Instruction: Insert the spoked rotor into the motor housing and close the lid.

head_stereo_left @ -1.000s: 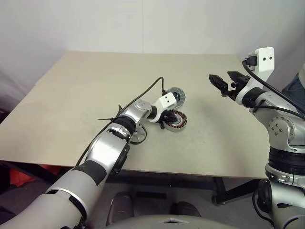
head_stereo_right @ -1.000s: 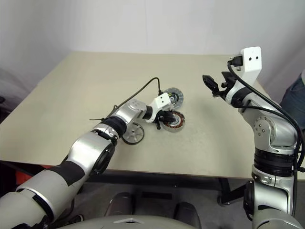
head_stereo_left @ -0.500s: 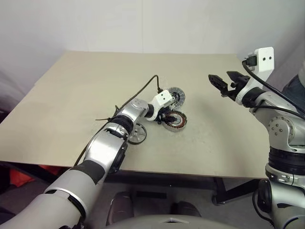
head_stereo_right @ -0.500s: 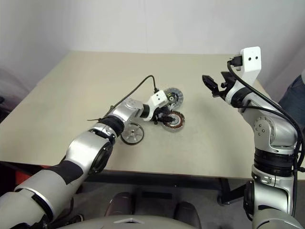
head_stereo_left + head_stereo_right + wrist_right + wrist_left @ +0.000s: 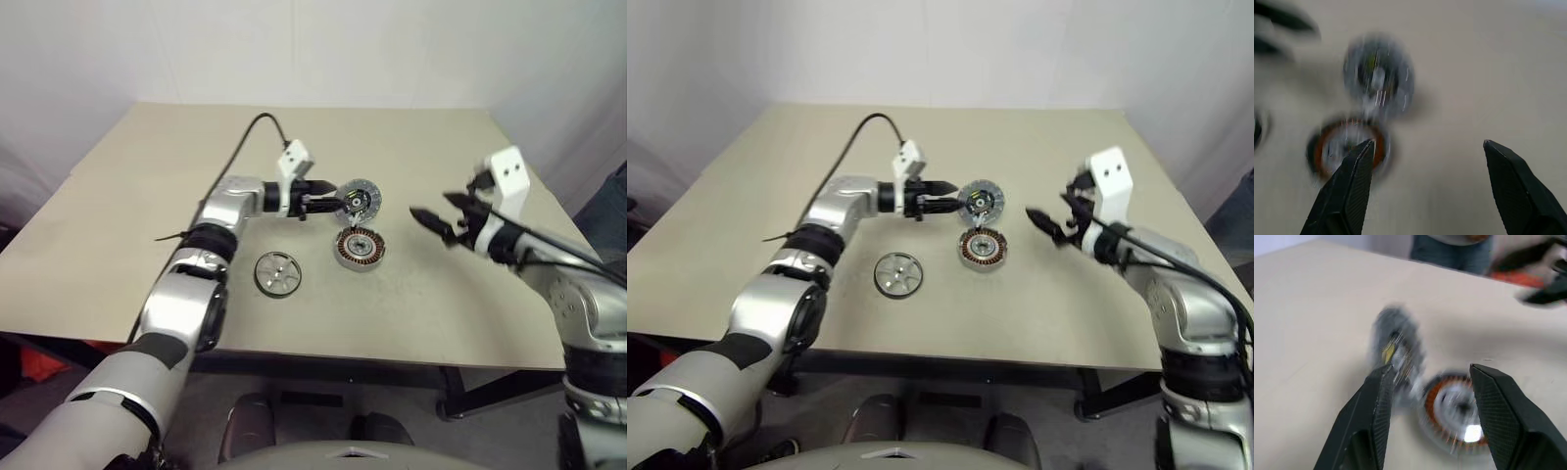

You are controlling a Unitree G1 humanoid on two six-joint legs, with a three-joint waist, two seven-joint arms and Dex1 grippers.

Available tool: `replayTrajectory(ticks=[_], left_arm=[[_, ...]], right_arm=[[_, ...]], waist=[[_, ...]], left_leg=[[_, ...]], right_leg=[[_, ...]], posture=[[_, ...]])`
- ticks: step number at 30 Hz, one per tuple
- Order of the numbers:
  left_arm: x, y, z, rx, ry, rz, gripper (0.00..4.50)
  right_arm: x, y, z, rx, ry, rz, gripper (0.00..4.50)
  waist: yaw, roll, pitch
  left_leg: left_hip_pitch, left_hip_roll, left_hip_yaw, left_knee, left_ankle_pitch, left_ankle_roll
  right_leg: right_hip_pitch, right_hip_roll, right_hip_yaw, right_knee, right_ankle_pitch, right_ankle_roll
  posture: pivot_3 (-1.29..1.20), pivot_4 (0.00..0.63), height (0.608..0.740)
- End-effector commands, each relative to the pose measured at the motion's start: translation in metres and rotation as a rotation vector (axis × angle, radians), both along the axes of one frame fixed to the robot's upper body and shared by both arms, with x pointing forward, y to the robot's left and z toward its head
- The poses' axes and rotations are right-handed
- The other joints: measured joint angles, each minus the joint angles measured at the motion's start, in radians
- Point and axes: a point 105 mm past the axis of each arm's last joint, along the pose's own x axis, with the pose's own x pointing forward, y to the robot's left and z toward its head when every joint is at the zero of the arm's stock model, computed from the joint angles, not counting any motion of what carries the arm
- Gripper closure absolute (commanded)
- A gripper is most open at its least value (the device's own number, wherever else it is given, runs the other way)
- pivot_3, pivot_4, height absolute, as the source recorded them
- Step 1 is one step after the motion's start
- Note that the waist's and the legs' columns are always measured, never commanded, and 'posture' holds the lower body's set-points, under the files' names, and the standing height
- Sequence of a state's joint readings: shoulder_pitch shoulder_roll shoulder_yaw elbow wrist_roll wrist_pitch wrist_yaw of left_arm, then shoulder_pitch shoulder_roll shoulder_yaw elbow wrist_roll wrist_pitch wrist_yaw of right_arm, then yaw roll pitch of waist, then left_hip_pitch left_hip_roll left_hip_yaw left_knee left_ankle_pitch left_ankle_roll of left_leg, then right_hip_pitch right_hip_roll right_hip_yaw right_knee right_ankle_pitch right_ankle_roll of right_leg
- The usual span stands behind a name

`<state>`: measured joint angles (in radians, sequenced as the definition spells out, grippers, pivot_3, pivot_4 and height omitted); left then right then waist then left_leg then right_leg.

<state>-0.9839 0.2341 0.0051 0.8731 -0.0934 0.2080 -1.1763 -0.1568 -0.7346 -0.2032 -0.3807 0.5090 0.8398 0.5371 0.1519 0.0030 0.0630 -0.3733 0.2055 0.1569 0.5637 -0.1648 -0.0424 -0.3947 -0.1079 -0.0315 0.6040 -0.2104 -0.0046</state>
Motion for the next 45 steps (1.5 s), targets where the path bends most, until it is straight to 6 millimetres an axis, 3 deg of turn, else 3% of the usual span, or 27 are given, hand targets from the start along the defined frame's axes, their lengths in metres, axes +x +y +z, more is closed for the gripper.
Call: replayTrajectory(ticks=[1, 2, 5, 7, 10, 16, 18, 21, 24, 28, 34, 36, 40, 45], left_arm=[[-0.005, 0.031, 0.009, -0.006, -0.016, 0.049, 1.84], [-0.008, 0.052, 0.004, 0.007, 0.002, 0.094, 1.84], [-0.015, 0.089, -0.005, 0.036, 0.043, 0.191, 1.84], [-0.02, 0.099, -0.01, 0.041, 0.065, 0.228, 1.84], [-0.024, 0.102, -0.014, 0.033, 0.087, 0.253, 1.84], [-0.029, 0.096, -0.02, 0.021, 0.108, 0.279, 1.84], [-0.028, 0.095, -0.021, 0.011, 0.111, 0.294, 1.84], [-0.028, 0.093, -0.022, 0.003, 0.116, 0.304, 1.84], [-0.031, 0.094, -0.025, 0.01, 0.122, 0.311, 1.84], [-0.035, 0.109, -0.023, 0.025, 0.122, 0.345, 1.84], [-0.038, 0.119, -0.025, 0.042, 0.128, 0.373, 1.84], [-0.038, 0.119, -0.025, 0.042, 0.129, 0.375, 1.84], [-0.038, 0.115, -0.027, 0.045, 0.131, 0.374, 1.84], [-0.039, 0.116, -0.026, 0.051, 0.13, 0.378, 1.84]], right_arm=[[-0.021, 0.004, 0.002, -0.08, -0.007, 0.101, 1.1], [-0.034, 0.011, -0.005, -0.082, 0.03, 0.171, 1.4], [-0.062, 0.031, -0.013, -0.031, 0.1, 0.324, 2.42], [-0.074, 0.047, -0.004, 0.1, 0.13, 0.376, 3.11], [-0.074, 0.055, 0.008, 0.289, 0.19, 0.353, 4.2], [-0.064, 0.066, 0.021, 0.634, 0.418, 0.303, 4.2], [-0.052, 0.062, 0.004, 0.685, 0.534, 0.212, 4.2], [-0.035, 0.053, -0.033, 0.626, 0.639, 0.05, 4.2], [-0.028, 0.064, -0.047, 0.66, 0.705, 0.032, 4.2], [-0.04, 0.098, -0.03, 0.73, 0.749, 0.187, 3.29], [-0.045, 0.116, -0.003, 0.771, 0.764, 0.307, 1.27], [-0.041, 0.12, -0.004, 0.764, 0.779, 0.306, 1.27], [-0.028, 0.126, -0.04, 0.687, 0.847, 0.222, 1.27], [-0.021, 0.135, -0.068, 0.662, 0.898, 0.173, 1.27]], waist=[[-0.002, 0.0, 0.0], [-0.001, 0.0, 0.0], [-0.001, 0.001, 0.0], [-0.002, 0.001, 0.0], [0.002, 0.001, 0.0], [0.0, 0.001, 0.0], [-0.002, 0.001, 0.0], [-0.006, 0.0, 0.0], [-0.01, 0.001, -0.001], [-0.013, 0.002, -0.001], [-0.012, 0.002, -0.001], [-0.013, 0.002, -0.001], [-0.016, -0.001, -0.003], [-0.019, -0.002, -0.003]], left_leg=[[-0.001, 0.0, 0.0, 0.0, 0.0, 0.0], [-0.002, 0.0, 0.0, 0.0, 0.0, 0.0], [-0.002, 0.001, 0.0, 0.0, 0.0, 0.0], [-0.001, 0.001, 0.0, 0.0, 0.0, 0.0], [0.002, 0.001, 0.0, 0.0, 0.0, 0.0], [0.007, 0.0, -0.001, 0.001, 0.0, -0.001], [0.007, 0.0, -0.001, 0.0, 0.0, -0.001], [0.006, 0.0, -0.001, 0.0, 0.001, -0.003], [0.001, 0.0, -0.001, 0.0, 0.004, -0.006], [-0.012, 0.0, -0.002, 0.0, 0.006, -0.011], [-0.011, 0.0, -0.002, 0.001, 0.004, -0.008], [-0.01, 0.0, -0.002, 0.002, 0.004, -0.008], [-0.009, 0.001, -0.002, 0.003, 0.007, -0.013], [-0.01, 0.001, -0.003, 0.004, 0.008, -0.014]], right_leg=[[-0.001, 0.0, 0.0, 0.0, 0.0, 0.0], [-0.002, 0.0, 0.0, 0.0, 0.0, 0.0], [-0.003, 0.0, 0.0, 0.001, -0.001, 0.0], [-0.002, 0.001, 0.0, 0.001, -0.001, 0.0], [0.001, 0.0, 0.002, 0.001, -0.005, 0.007], [0.005, -0.001, 0.004, 0.0, -0.005, 0.008], [0.005, 0.0, 0.003, 0.001, -0.005, 0.008], [0.004, 0.001, 0.001, 0.001, -0.005, 0.008], [0.0, 0.001, 0.001, 0.003, -0.005, 0.008], [-0.013, 0.003, 0.0, 0.004, 0.0, 0.001], [-0.01, 0.002, 0.0, 0.002, -0.002, 0.002], [-0.008, 0.002, 0.0, 0.003, -0.002, 0.003], [-0.007, 0.002, -0.001, 0.004, -0.005, 0.009], [-0.007, 0.002, -0.001, 0.004, -0.004, 0.009]], posture=[[0.0, 0.0, 0.74], [0.0, 0.0, 0.74], [0.0, 0.0, 0.74], [0.0, 0.0, 0.74], [0.0, 0.0, 0.74], [0.0, 0.0, 0.74], [0.0, 0.0, 0.74], [0.0, 0.0, 0.74], [0.0, 0.0, 0.74], [0.0, 0.0, 0.74], [0.0, 0.0, 0.74], [0.0, 0.0, 0.74], [0.0, 0.0, 0.74], [0.0, 0.0, 0.74]])
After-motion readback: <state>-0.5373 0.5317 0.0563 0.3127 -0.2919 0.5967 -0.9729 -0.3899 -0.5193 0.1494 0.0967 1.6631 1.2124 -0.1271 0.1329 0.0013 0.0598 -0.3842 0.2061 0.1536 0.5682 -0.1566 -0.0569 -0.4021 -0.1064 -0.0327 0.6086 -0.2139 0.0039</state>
